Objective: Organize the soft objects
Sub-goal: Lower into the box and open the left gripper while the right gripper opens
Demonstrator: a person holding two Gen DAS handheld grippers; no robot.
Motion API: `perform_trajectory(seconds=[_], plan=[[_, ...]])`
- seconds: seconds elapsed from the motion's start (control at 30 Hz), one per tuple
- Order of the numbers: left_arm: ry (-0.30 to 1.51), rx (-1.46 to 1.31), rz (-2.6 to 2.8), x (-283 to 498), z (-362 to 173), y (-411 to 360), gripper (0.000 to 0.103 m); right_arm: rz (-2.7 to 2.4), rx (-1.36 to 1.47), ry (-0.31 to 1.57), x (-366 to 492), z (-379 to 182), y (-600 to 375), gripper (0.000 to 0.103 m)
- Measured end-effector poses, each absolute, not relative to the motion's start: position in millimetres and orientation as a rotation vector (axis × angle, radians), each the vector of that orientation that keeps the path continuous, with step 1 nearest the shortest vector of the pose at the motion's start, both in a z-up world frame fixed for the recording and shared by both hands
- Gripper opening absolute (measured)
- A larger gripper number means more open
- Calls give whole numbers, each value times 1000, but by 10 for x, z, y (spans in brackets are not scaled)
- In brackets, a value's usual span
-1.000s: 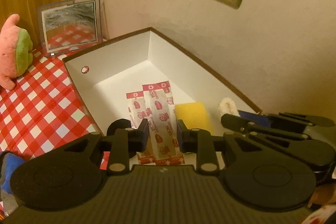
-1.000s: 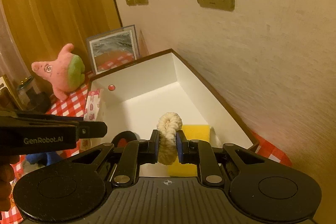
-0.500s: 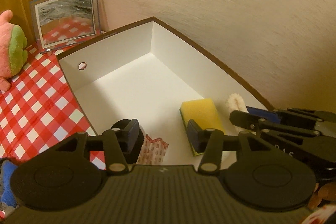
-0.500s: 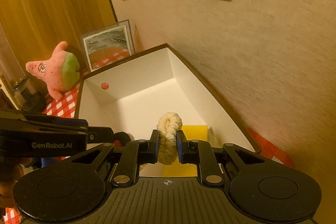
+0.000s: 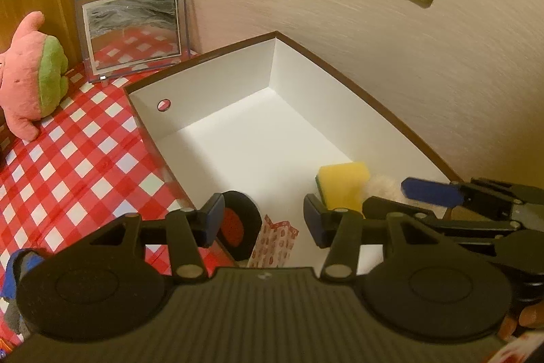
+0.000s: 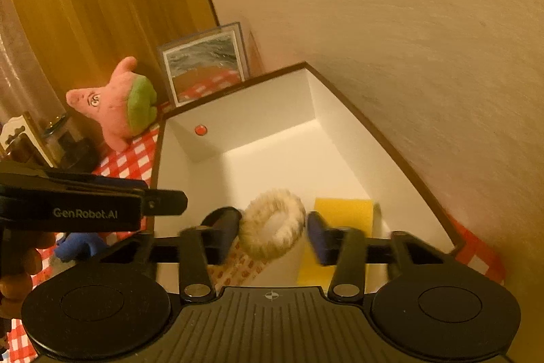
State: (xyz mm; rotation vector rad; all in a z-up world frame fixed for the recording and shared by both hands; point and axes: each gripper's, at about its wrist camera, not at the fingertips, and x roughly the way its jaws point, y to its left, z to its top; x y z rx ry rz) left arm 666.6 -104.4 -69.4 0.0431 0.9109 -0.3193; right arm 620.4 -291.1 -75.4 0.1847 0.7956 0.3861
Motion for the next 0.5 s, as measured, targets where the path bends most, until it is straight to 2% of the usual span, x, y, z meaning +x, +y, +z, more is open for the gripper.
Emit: perform_trajectory(seconds=[0.5], plan=[[905, 49, -317, 6550, -647, -1004, 49, 384, 166, 810, 6117, -717, -2869, 53]])
